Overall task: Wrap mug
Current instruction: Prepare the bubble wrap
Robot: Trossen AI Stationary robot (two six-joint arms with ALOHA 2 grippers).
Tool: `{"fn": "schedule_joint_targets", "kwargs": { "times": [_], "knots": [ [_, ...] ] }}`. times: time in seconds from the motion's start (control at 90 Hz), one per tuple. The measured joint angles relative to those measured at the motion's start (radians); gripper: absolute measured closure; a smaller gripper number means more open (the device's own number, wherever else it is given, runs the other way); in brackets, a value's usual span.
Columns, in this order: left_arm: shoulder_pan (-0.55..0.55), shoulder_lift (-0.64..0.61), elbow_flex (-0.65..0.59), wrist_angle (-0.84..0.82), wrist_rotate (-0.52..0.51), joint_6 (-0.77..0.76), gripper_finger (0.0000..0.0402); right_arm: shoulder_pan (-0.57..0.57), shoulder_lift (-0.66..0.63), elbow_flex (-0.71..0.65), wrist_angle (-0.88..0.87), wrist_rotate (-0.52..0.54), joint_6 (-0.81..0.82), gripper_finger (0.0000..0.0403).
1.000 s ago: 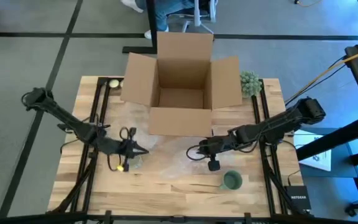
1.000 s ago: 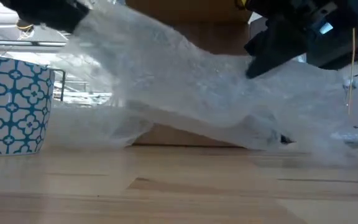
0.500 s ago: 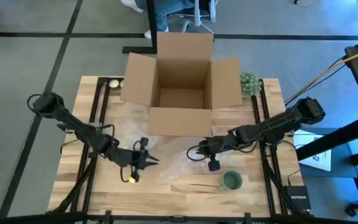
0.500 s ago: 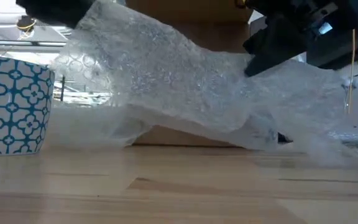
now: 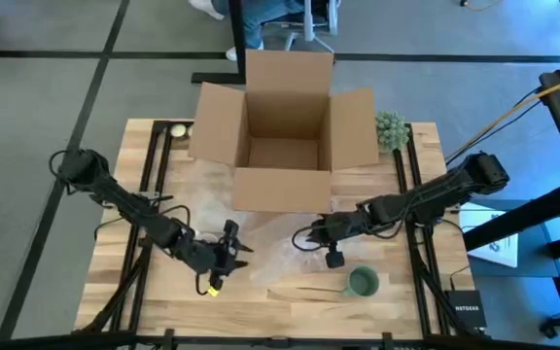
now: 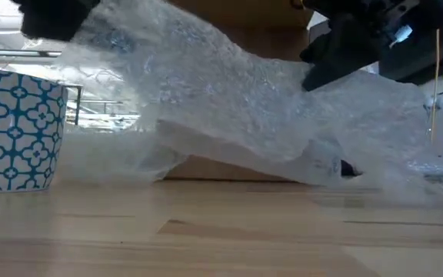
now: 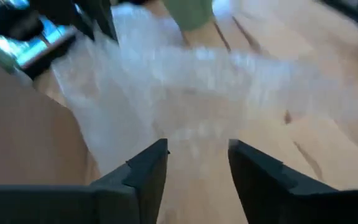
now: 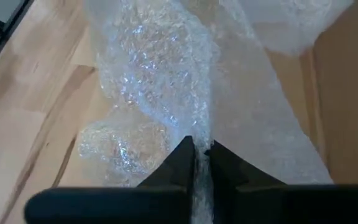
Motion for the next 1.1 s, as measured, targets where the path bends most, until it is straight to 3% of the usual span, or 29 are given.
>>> {"fn": "schedule_joint_targets", "kwargs": {
  "times": [0.167,0.278,0.533,0.833,0.978,1.1],
  "knots": [
    [0.021,0.045,0.0,0.134,0.001,0.067,0.0245,0.0,0.0,0.0,0.038,-0.002,0.003,0.0394],
    [0.04,0.074,0.0,0.185,-0.002,0.021,0.026,0.0,0.0,0.0,0.035,-0.003,0.044,0.0394],
    [0.062,0.062,0.0,0.251,-0.107,-0.257,0.0391,-0.006,-0.022,0.031,-0.049,-0.013,0.183,0.0359],
    [0.054,0.027,0.0,0.264,-0.252,-0.545,0.04,-0.006,-0.103,0.179,-0.531,-0.063,0.219,0.0257],
    [0.052,0.026,0.0,0.323,-0.337,-0.609,0.04,-0.005,-0.124,0.127,-0.549,-0.044,0.264,0.023],
    [0.051,0.026,0.0,0.324,-0.397,-0.654,0.04,0.008,-0.116,0.001,-0.427,0.031,0.302,0.0226]
  ]
}}
